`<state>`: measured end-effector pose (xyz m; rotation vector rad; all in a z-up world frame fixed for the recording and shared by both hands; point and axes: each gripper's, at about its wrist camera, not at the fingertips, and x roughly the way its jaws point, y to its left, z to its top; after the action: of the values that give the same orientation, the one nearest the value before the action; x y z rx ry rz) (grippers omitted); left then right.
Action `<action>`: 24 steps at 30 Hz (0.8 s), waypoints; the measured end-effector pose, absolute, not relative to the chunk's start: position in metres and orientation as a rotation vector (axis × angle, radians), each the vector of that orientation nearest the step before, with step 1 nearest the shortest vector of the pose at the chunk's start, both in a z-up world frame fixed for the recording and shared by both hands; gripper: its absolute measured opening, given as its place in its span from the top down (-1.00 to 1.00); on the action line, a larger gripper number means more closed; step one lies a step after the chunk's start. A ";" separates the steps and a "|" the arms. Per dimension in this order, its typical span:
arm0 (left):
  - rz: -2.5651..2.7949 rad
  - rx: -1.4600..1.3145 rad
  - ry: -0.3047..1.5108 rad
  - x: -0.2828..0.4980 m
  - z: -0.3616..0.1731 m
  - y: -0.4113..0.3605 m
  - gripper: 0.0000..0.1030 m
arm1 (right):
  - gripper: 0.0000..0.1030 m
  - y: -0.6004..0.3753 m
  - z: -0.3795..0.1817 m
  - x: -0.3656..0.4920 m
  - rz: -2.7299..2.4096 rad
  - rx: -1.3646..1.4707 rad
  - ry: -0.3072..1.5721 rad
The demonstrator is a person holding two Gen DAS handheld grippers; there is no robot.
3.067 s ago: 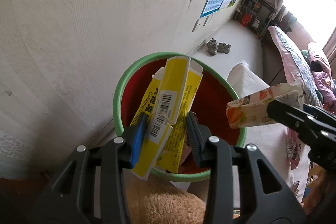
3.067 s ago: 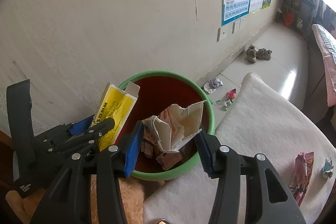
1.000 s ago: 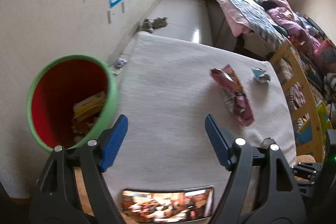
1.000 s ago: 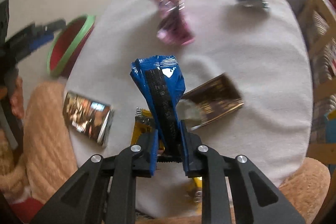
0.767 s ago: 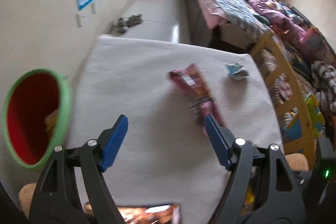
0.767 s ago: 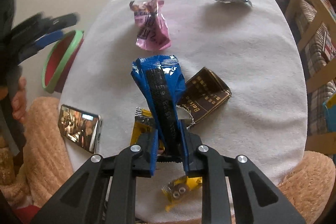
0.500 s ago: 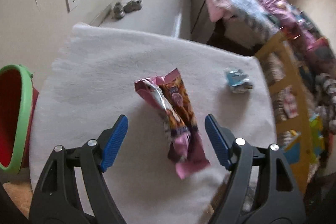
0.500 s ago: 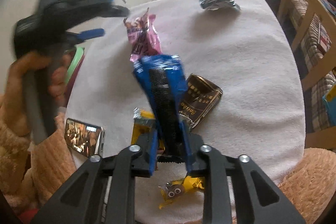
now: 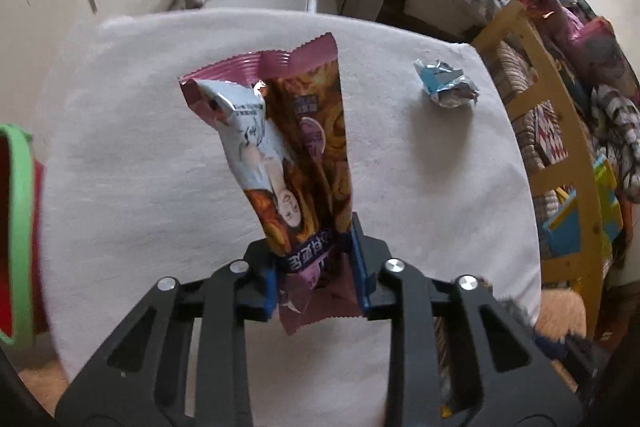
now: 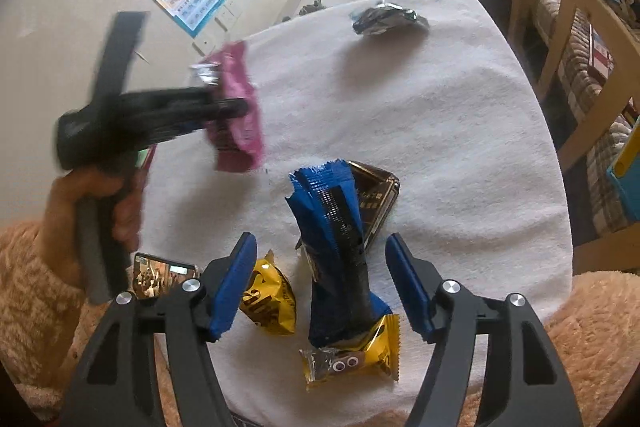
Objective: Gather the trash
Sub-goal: 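Grasp the pink snack bag with the left gripper, then carry the pink bag and blue wrapper toward the green bin with both grippers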
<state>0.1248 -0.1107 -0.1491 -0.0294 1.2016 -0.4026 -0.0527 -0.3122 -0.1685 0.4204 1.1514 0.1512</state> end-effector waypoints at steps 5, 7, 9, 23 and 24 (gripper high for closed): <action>-0.410 -0.075 1.151 0.109 -0.130 -0.079 0.46 | -0.26 -0.308 -0.179 -0.048 0.132 0.409 1.196; -0.406 -0.086 1.138 0.104 -0.125 -0.069 0.46 | -0.26 -0.307 -0.181 -0.048 0.111 0.403 1.215; -0.398 -0.078 1.138 0.100 -0.127 -0.066 0.46 | -0.26 -0.307 -0.183 -0.048 0.101 0.410 1.226; -0.348 -0.098 1.261 0.102 -0.170 -0.061 0.08 | -0.25 -0.305 -0.184 -0.054 0.076 0.422 1.247; -0.347 -0.096 1.269 0.102 -0.173 -0.062 0.08 | -0.18 -0.306 -0.185 -0.054 0.078 0.423 1.248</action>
<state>0.1018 -0.0616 -0.1731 -0.0961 1.2692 -0.3475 -0.0544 -0.3058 -0.1846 0.4231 1.2481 0.0776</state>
